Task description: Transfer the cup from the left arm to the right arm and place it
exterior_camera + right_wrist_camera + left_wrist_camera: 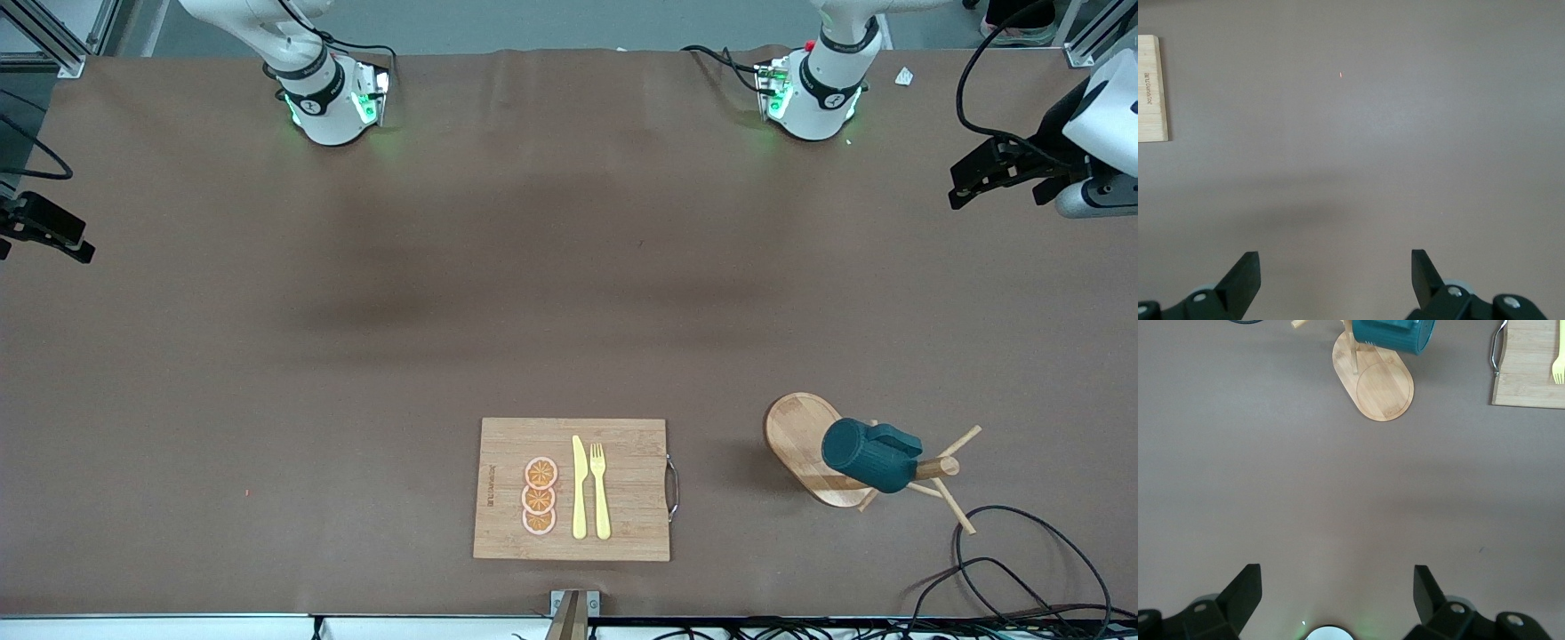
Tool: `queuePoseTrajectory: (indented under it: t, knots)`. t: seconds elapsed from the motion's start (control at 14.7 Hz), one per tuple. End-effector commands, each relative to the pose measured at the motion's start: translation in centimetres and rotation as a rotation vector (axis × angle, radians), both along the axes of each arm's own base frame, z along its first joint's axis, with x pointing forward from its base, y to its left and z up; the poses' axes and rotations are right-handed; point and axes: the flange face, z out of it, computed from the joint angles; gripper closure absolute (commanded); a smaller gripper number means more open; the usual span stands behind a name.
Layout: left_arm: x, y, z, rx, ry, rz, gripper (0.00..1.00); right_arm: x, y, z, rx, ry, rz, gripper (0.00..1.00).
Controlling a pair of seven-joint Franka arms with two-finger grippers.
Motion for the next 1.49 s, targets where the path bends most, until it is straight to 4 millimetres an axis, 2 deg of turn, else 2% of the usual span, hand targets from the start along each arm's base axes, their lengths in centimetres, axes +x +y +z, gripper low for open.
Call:
queuePoseTrajectory:
  t: [0.0,0.27,0.41,0.48,0.54,0.88,1.15,1.43]
  knots:
    - [0.2,0.1,0.5,0.005,-0.012,-0.016,0.0,-1.4,0.0,0.4,0.005,-0.005,0.004,0.0]
    - [0.6,0.5,0.0,-0.005,-0.001,-0.004,0.0,-1.3,0.0,0.4,0.004,-0.007,0.004,0.0]
    - [1.9,1.6,-1.8,-0.011,0.03,0.009,0.0,-1.3,0.0,0.2,0.005,-0.003,0.004,0.0]
    - [2.2,2.2,-1.8,-0.012,0.028,0.022,0.0,-1.3,0.0,0.2,0.005,-0.003,0.004,0.0]
    - [2.4,1.8,-1.8,-0.008,0.026,0.019,0.0,-1.3,0.0,0.3,0.005,-0.005,0.004,0.0]
    - [5.9,2.2,-2.9,-0.025,-0.046,0.06,0.0,-1.4,0.0,0.2,0.005,-0.003,0.004,0.0]
    - [8.4,1.9,-5.0,-0.071,-0.098,0.235,0.0,-1.4,0.1,0.3,0.005,-0.003,0.006,0.0]
    - [11.2,2.1,-9.8,-0.198,-0.027,0.517,0.0,-1.4,-0.1,0.2,0.005,-0.002,0.003,0.0]
